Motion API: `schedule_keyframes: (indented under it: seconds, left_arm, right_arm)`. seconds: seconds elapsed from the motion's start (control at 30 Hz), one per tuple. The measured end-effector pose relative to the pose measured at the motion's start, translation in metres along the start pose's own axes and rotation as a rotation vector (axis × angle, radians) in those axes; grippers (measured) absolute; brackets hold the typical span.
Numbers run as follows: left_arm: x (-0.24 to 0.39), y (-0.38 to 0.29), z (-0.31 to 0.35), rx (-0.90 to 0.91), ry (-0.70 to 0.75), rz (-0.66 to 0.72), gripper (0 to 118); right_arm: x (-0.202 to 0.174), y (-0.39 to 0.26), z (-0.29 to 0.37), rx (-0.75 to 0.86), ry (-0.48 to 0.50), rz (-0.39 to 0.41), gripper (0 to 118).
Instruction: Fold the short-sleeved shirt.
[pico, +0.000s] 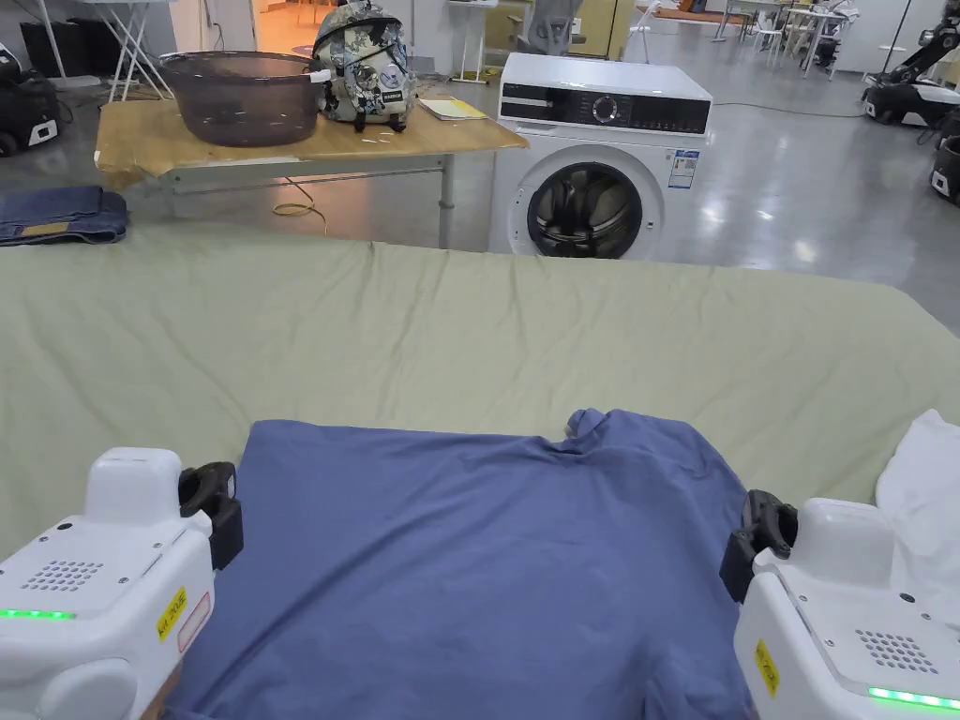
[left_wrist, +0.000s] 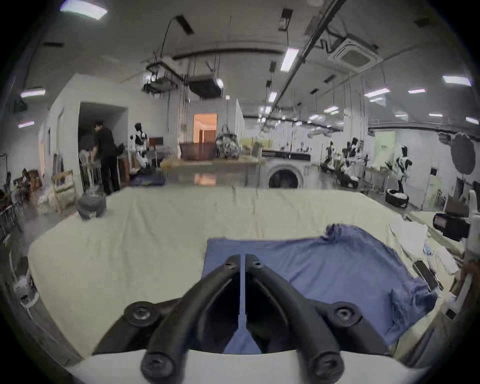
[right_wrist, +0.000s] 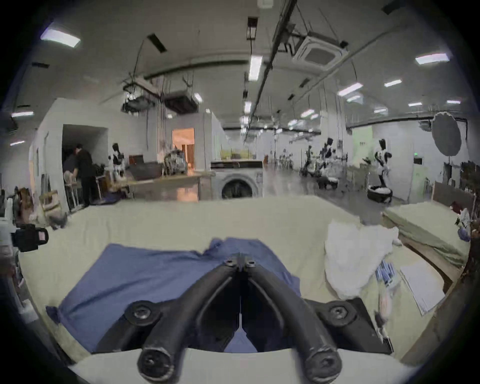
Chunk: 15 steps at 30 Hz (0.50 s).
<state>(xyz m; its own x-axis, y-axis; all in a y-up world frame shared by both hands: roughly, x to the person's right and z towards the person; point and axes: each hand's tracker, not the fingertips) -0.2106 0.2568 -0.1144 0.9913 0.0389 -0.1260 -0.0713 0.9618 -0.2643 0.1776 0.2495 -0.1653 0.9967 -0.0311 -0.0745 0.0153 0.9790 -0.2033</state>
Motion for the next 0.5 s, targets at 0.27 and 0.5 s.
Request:
schedule_keyframes:
  seconds: [0.27,0.5]
  left_arm:
    - [-0.012,0.008,0.003,-0.165,0.003,-0.042,0]
    - [-0.071,-0.034,-0.013,-0.484,0.043,0.018,0]
  right_arm:
    - [-0.005,0.002,-0.001,0.010,0.013,0.019,0]
    - [0.006,-0.014,-0.006,-0.057,0.011,0.057,0]
